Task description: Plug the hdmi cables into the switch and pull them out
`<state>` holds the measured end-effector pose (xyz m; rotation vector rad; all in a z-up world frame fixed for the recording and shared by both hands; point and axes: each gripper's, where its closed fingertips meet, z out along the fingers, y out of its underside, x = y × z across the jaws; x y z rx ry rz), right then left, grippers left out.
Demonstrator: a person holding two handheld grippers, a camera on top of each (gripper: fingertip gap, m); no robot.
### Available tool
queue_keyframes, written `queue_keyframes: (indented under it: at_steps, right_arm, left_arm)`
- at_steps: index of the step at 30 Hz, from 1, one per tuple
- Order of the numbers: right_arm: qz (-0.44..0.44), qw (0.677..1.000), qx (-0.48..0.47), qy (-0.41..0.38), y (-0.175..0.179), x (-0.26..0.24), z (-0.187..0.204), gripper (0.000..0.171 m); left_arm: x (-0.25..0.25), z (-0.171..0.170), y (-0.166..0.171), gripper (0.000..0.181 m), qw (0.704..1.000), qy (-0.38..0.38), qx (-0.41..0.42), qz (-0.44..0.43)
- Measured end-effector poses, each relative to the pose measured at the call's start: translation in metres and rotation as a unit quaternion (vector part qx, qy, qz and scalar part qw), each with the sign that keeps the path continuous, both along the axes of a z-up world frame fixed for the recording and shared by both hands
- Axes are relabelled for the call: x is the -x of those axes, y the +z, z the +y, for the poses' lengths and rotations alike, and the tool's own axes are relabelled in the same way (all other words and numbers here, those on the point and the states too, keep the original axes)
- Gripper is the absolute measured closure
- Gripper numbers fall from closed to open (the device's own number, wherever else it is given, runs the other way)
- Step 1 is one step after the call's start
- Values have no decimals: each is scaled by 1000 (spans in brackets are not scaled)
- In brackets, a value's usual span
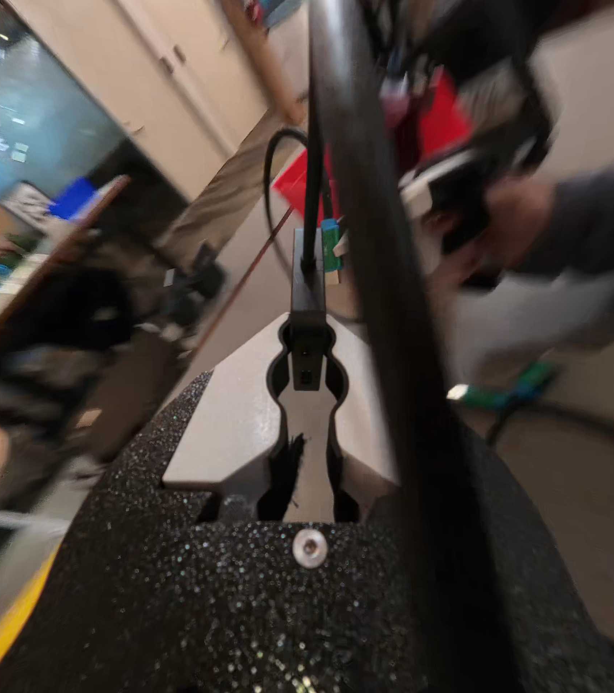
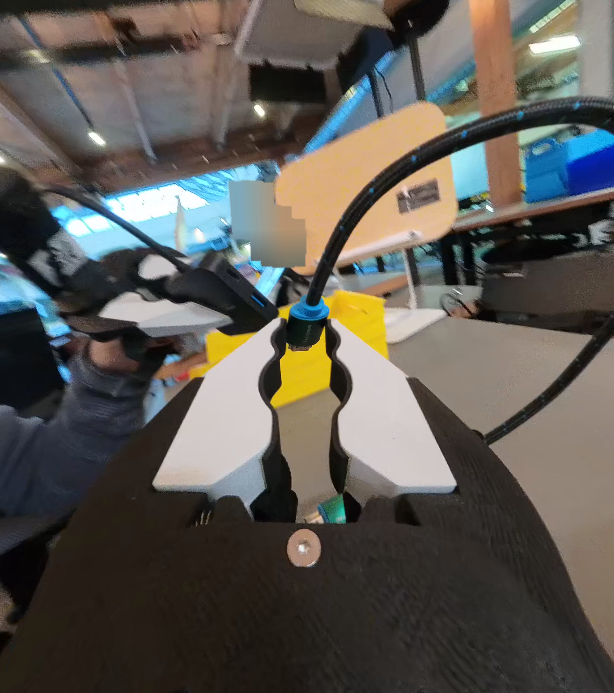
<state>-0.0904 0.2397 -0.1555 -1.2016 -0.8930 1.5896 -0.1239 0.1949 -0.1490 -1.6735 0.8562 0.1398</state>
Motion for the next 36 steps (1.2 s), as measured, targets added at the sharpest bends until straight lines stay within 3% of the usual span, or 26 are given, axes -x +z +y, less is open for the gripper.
queue_keyframes:
  at_steps: [4,7,14,21,26,31,36]
  right_arm:
    - [-141,986,-68,-57,-36,11,10,152]
    - [-198,970,-116,-78,-52,14,12,153]
    - [-293,941,-151,-70,-81,15,13,153]
    - [-377,910,-166,-56,-109,9,14,153]
    - [-328,904,-264,-68,-84,13,1,118]
    - [-205,881,-421,-69,-44,16,-38,125]
    - [-245,832,-498,-30,-74,30,-59,137]
  left_arm:
    - [11,5,-14,170,991,34,-17,126]
    - [16,8,-23,170,982,45,-20,185]
    - [20,9,-22,170,958,48,-65,274]
    - [20,8,-28,170,958,36,-52,279]
    - [31,9,-41,170,955,42,-9,292]
    - [35,7,-74,169,940,23,64,334]
    - [15,0,-98,170,929,-28,102,354]
